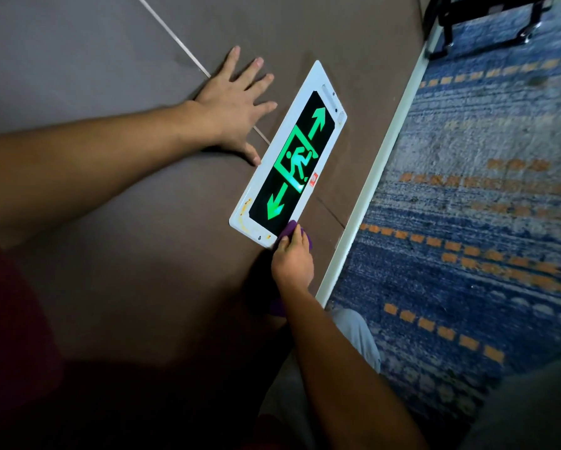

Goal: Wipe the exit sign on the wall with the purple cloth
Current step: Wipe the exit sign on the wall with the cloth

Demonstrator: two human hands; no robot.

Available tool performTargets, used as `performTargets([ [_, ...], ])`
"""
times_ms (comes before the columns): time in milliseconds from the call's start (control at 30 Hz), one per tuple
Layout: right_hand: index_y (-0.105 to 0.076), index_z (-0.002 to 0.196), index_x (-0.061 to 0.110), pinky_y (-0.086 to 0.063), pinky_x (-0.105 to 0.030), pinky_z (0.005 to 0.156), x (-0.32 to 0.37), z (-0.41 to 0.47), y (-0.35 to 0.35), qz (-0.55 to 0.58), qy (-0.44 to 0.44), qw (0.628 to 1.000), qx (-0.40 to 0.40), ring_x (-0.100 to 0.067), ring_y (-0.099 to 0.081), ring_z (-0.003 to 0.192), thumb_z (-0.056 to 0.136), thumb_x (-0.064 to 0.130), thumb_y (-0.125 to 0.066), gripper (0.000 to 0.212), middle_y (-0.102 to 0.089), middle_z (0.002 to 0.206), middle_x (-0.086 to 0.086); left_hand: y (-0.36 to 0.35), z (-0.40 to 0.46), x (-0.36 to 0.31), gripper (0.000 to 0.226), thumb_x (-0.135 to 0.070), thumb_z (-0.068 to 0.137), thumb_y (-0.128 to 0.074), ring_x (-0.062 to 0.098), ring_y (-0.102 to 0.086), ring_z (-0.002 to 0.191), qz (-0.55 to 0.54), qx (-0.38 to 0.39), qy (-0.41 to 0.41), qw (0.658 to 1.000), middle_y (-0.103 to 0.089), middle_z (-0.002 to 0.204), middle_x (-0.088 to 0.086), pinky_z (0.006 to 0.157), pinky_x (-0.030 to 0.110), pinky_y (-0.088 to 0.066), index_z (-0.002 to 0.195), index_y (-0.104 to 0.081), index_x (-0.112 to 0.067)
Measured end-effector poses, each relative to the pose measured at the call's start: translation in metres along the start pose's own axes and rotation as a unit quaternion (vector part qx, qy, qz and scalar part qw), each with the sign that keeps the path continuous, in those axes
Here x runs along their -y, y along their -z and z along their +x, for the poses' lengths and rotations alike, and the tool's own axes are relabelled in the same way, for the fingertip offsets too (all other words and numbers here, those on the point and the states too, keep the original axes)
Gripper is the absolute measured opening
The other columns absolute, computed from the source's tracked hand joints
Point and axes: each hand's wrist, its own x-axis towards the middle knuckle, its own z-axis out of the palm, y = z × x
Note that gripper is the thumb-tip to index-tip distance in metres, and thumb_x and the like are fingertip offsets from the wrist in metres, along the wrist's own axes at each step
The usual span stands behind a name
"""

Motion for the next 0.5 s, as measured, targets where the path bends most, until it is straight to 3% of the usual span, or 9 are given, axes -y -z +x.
performTargets([
  [167, -0.036, 0.151, 0.024, -0.044, -0.043, 0.097, 0.015, 0.017, 0.007, 0.004, 0.019, 1.000, -0.003, -0.035, -0.053, 0.125, 0.104, 0.030, -0.036, 0.048, -0.040, 0.154, 0.001, -0.003, -0.009, 0.003, 0.125, -0.103, 0.065, -0.018, 0.040, 0.006, 0.157, 0.001, 0.001, -0.017, 1.000, -0.003, 0.171, 0.015, 0.124, 0.063, 0.002, 0.164, -0.013, -0.026],
  [333, -0.022, 0.159, 0.028, -0.041, -0.045, 0.103, 0.018, 0.032, 0.015, -0.003, 0.021, 1.000, 0.022, -0.034, -0.047, 0.134, 0.104, 0.031, -0.034, 0.056, -0.025, 0.165, 0.003, -0.004, -0.013, -0.002, 0.120, -0.100, 0.070, -0.023, 0.039, 0.006, 0.157, 0.008, 0.004, -0.019, 1.000, -0.001, 0.171, 0.015, 0.124, 0.061, 0.003, 0.164, -0.012, -0.026],
  [500, -0.023, 0.158, 0.033, -0.042, -0.045, 0.102, 0.014, 0.019, 0.008, 0.001, 0.016, 1.000, 0.000, -0.036, -0.050, 0.130, 0.105, 0.033, -0.034, 0.055, -0.026, 0.164, 0.004, -0.001, -0.015, -0.001, 0.120, -0.100, 0.070, -0.022, 0.040, 0.005, 0.157, 0.010, 0.004, -0.023, 1.000, -0.002, 0.171, 0.015, 0.124, 0.062, 0.001, 0.164, -0.013, -0.025],
])
